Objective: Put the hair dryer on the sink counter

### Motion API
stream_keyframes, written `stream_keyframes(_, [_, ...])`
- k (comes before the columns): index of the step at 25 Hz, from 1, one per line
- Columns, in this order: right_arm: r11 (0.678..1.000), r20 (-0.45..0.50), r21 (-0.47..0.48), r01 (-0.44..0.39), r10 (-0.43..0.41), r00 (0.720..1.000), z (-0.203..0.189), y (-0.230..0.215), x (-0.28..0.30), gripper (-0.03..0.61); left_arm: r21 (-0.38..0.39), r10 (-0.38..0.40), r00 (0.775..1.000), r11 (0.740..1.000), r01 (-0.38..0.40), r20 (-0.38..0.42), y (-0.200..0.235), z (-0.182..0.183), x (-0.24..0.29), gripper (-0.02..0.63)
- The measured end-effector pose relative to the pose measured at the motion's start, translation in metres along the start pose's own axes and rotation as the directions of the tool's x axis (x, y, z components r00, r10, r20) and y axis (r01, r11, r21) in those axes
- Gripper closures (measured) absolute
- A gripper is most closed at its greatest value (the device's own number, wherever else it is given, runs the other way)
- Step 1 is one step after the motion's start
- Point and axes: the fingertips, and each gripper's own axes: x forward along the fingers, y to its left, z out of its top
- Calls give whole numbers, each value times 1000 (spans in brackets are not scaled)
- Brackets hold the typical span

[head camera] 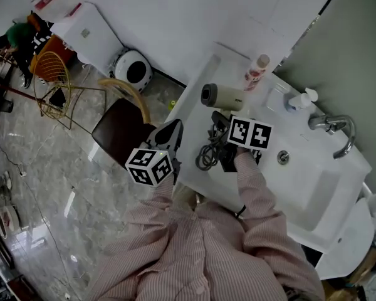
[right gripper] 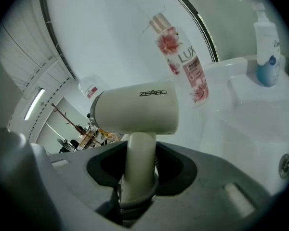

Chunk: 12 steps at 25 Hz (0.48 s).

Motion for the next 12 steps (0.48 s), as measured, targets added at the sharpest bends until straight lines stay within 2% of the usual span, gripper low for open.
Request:
stream_keyframes(8, [992,-80,4,128,-127,989,-7,-24,33,422,-28,-44,997,999,43,-66,15,-11,25,617])
stream_keyframes(12, [986,-106,13,164,-162,981,-11,-29,39,420,-38,-59,994,998,56,-91,17,-18,30,617])
